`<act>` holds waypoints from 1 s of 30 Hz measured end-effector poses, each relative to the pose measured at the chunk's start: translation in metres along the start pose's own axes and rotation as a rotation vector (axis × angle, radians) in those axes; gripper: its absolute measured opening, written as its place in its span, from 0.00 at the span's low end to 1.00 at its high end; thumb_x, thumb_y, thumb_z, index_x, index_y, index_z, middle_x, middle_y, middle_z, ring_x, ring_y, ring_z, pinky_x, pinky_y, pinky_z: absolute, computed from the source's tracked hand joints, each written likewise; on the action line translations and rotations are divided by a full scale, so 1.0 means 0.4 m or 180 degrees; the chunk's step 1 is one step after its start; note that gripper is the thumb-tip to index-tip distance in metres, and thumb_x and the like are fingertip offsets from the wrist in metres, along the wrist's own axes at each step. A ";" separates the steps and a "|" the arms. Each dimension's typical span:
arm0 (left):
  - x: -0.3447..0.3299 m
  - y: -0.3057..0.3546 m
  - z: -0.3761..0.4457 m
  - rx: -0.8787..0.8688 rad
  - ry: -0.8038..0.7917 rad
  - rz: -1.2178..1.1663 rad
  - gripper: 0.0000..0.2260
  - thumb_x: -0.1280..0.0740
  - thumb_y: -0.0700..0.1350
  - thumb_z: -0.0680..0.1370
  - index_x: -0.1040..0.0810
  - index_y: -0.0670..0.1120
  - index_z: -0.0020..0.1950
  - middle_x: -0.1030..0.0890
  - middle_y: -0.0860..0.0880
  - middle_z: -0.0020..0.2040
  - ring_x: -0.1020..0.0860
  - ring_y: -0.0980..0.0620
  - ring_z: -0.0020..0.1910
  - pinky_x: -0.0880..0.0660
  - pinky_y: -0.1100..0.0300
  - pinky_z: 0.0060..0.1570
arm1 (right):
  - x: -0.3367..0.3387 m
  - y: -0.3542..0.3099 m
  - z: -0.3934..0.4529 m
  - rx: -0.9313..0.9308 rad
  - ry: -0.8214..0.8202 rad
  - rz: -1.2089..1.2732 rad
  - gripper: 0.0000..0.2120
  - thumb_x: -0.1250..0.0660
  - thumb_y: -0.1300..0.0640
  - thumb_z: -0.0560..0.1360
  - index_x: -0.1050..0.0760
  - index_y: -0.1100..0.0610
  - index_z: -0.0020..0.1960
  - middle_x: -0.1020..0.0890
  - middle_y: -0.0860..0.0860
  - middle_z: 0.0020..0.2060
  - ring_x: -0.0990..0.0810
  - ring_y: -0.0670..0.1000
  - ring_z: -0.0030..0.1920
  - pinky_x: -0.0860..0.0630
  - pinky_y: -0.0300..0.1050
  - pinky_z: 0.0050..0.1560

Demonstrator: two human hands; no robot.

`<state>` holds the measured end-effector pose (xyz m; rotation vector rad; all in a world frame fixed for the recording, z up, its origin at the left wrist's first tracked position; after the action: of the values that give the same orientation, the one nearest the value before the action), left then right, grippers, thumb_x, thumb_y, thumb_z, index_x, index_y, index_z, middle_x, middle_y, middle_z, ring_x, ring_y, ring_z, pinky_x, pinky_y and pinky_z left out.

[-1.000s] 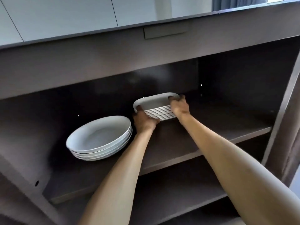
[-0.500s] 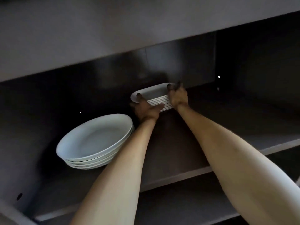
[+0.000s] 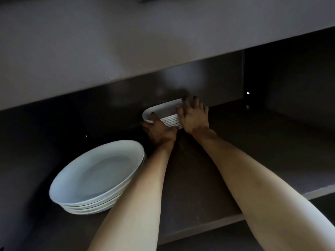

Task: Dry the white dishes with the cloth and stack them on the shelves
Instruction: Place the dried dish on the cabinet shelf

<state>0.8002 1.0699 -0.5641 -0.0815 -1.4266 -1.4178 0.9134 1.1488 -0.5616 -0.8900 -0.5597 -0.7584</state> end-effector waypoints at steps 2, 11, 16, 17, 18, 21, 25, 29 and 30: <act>0.005 0.009 0.004 0.0026 0.0018 0.0245 0.49 0.23 0.56 0.71 0.49 0.50 0.83 0.55 0.33 0.81 0.49 0.32 0.80 0.40 0.42 0.75 | -0.004 -0.005 0.002 0.0210 -0.0060 -0.0176 0.26 0.50 0.41 0.84 0.37 0.52 0.77 0.38 0.65 0.75 0.37 0.65 0.73 0.42 0.63 0.71; 0.029 0.083 -0.026 -0.0823 0.0011 0.1663 0.43 0.33 0.62 0.77 0.54 0.52 0.84 0.60 0.30 0.80 0.60 0.29 0.80 0.53 0.36 0.76 | 0.058 0.001 -0.025 0.0372 -0.0177 -0.0397 0.29 0.49 0.38 0.82 0.41 0.49 0.80 0.39 0.63 0.77 0.40 0.63 0.76 0.44 0.63 0.74; 0.074 0.118 -0.081 -0.1028 -0.0285 0.1565 0.45 0.28 0.61 0.75 0.52 0.55 0.84 0.60 0.31 0.81 0.61 0.30 0.80 0.52 0.34 0.77 | 0.150 -0.002 -0.080 0.0131 -0.0188 -0.0410 0.30 0.43 0.42 0.82 0.43 0.50 0.80 0.39 0.64 0.76 0.39 0.64 0.75 0.43 0.61 0.74; 0.087 0.124 -0.094 -0.1049 -0.0341 0.1569 0.45 0.29 0.63 0.75 0.52 0.55 0.83 0.59 0.32 0.81 0.61 0.30 0.80 0.53 0.33 0.77 | 0.168 -0.005 -0.094 0.0057 -0.0165 -0.0404 0.30 0.42 0.43 0.82 0.44 0.51 0.80 0.39 0.64 0.76 0.38 0.64 0.75 0.42 0.61 0.74; 0.108 0.131 -0.109 -0.1082 -0.0385 0.1581 0.45 0.30 0.65 0.75 0.51 0.55 0.83 0.59 0.32 0.81 0.61 0.30 0.80 0.53 0.33 0.77 | 0.191 -0.011 -0.113 -0.0017 -0.0128 -0.0412 0.30 0.41 0.44 0.81 0.44 0.51 0.80 0.38 0.64 0.75 0.37 0.64 0.74 0.40 0.61 0.74; 0.177 0.128 -0.159 -0.1173 -0.0451 0.1582 0.42 0.32 0.67 0.75 0.48 0.56 0.83 0.54 0.33 0.82 0.57 0.31 0.81 0.54 0.35 0.76 | 0.243 -0.044 -0.174 -0.0245 -0.0099 -0.0308 0.30 0.36 0.48 0.80 0.40 0.54 0.78 0.34 0.63 0.72 0.33 0.65 0.71 0.34 0.60 0.70; 0.271 0.086 -0.257 -0.1340 -0.0499 0.1802 0.41 0.30 0.64 0.76 0.45 0.53 0.83 0.48 0.33 0.81 0.52 0.30 0.80 0.49 0.34 0.75 | 0.284 -0.117 -0.279 -0.0260 -0.0073 -0.0393 0.28 0.33 0.50 0.78 0.35 0.55 0.75 0.29 0.63 0.67 0.29 0.65 0.67 0.31 0.59 0.67; 0.329 0.082 -0.375 -0.1687 -0.0511 0.1492 0.39 0.28 0.58 0.76 0.45 0.52 0.82 0.48 0.30 0.80 0.50 0.30 0.80 0.46 0.35 0.75 | 0.352 -0.155 -0.404 -0.0431 0.0024 -0.0363 0.27 0.32 0.52 0.76 0.33 0.55 0.73 0.28 0.62 0.65 0.29 0.66 0.66 0.32 0.60 0.67; 0.332 0.094 -0.414 -0.1808 -0.0567 0.1389 0.39 0.28 0.56 0.77 0.45 0.52 0.82 0.49 0.30 0.80 0.50 0.30 0.80 0.45 0.35 0.75 | 0.384 -0.147 -0.445 -0.0511 0.0089 -0.0414 0.28 0.32 0.52 0.76 0.34 0.54 0.74 0.28 0.62 0.65 0.29 0.66 0.66 0.32 0.60 0.67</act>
<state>0.8684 0.8777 -0.4947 -0.8470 -1.0180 -1.4217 0.9839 0.9213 -0.5173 -0.9963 -0.5410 -0.9424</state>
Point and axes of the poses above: each hand's wrist, its own z-axis towards the middle knuckle, its own x-axis out of the back of the hand, y = z × x, the point moved 4 cm from there along z, towards the middle knuckle
